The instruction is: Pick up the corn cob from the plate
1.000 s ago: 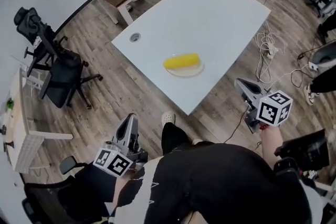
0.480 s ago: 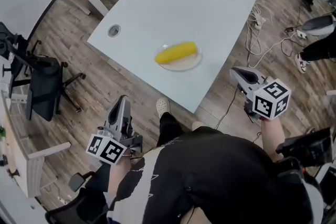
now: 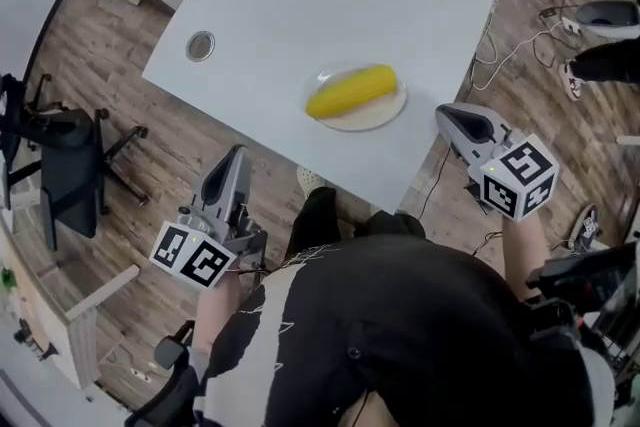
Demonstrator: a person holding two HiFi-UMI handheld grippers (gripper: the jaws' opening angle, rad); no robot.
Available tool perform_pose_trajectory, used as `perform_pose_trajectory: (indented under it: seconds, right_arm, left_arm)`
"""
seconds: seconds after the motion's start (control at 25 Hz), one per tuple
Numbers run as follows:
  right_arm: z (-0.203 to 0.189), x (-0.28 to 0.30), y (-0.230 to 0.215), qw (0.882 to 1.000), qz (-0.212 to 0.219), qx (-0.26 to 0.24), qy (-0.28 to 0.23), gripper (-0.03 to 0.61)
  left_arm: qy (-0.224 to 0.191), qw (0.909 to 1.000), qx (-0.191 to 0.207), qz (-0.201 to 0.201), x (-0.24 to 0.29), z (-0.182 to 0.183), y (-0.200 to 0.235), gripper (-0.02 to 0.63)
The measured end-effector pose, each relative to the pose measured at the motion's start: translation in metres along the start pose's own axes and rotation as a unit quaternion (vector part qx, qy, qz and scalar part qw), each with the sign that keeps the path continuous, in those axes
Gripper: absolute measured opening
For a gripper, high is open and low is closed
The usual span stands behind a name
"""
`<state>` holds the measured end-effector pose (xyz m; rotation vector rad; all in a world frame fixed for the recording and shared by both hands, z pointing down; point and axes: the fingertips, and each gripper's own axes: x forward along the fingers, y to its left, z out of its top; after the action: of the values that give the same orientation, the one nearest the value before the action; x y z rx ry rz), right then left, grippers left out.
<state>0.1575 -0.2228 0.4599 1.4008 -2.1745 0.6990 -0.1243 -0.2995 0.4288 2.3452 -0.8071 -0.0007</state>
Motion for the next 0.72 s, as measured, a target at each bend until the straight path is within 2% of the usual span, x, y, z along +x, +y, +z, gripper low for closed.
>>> perform_pose_trajectory:
  seconds: [0.2, 0.48, 0.72]
  right_arm:
    - [0.004, 0.031, 0.013, 0.998, 0.015, -0.058, 0.028, 0.015]
    - [0.024, 0.059, 0.035, 0.995, 0.052, -0.083, 0.016, 0.015]
    - [0.04, 0.078, 0.05, 0.983, 0.048, -0.173, 0.03, 0.015]
  left_arm:
    - [0.022, 0.9997, -0.011, -0.005, 0.013, 0.001, 0.03, 0.014]
    - [0.036, 0.9992, -0.006, -0.017, 0.026, 0.007, 0.056, 0.014]
    - [0.042, 0.9985, -0.023, -0.025, 0.025, 0.01, 0.061, 0.014]
